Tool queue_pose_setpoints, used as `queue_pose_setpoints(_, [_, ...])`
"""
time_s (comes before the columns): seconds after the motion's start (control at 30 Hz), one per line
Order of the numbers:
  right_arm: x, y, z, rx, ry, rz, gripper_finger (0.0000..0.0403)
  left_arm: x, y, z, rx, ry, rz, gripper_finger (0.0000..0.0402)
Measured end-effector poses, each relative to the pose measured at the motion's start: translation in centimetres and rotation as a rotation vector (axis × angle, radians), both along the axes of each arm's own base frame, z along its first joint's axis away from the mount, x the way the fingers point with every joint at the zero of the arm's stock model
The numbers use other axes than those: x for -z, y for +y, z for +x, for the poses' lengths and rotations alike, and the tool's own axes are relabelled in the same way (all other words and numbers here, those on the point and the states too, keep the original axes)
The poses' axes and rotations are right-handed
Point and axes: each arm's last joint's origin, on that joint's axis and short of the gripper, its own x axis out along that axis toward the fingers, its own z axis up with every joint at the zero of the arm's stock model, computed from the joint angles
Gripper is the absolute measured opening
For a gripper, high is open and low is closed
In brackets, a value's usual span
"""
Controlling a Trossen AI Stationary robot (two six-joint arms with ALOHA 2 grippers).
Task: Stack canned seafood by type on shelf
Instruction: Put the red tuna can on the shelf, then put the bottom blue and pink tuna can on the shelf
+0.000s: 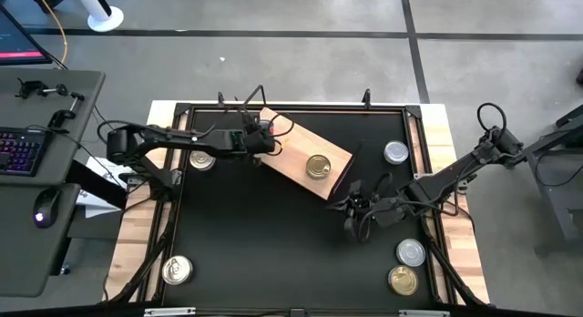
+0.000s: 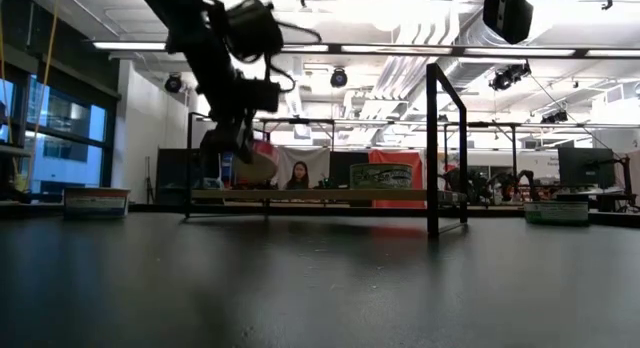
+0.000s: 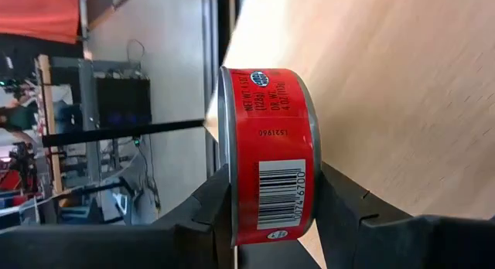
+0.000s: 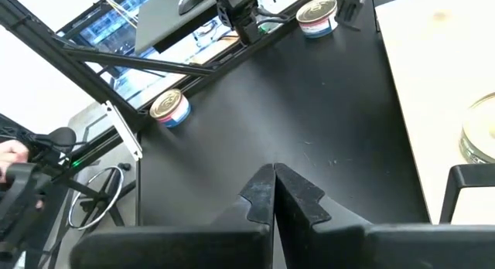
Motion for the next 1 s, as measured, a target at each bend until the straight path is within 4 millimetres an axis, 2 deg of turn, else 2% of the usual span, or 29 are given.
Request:
queue_pose_setpoints(0.1, [0.0, 0.0, 0.0, -0.003, 0.001, -0.002, 0.0000, 0.7, 0.3, 0.2, -0.018, 0.023, 0.013, 0.0123])
queue_pose_setpoints(0.27, [0.0, 0.0, 0.0, -0.014, 0.004, 0.003, 0.0000, 1.3, 0.5, 0.2, -0.032, 0.046, 0.013, 0.0183])
queue_pose_setpoints(0.37, [0.1, 0.1, 0.0, -0.028, 0.010, -0.008, 0.0000, 1.3, 0.2, 0.1, -0.046, 0.040, 0.005, 0.0201])
queue_pose_setpoints(0.7, [0.1, 0.1, 0.0, -0.053, 0.020, -0.032, 0.0000, 1.5, -0.4, -0.3, -0.065, 0.047, -0.060, 0.0210])
queue_pose_setpoints(0.87, [0.1, 0.1, 0.0, -0.063, 0.022, -0.027, 0.0000, 0.1, -0.3, 0.5, -0.071, -0.018, -0.129, 0.0210])
queue_pose_setpoints(1.0, [0.1, 0.1, 0.0, -0.064, 0.022, -0.027, 0.0000, -0.9, 0.0, 0.6, -0.075, 0.016, -0.115, 0.0211])
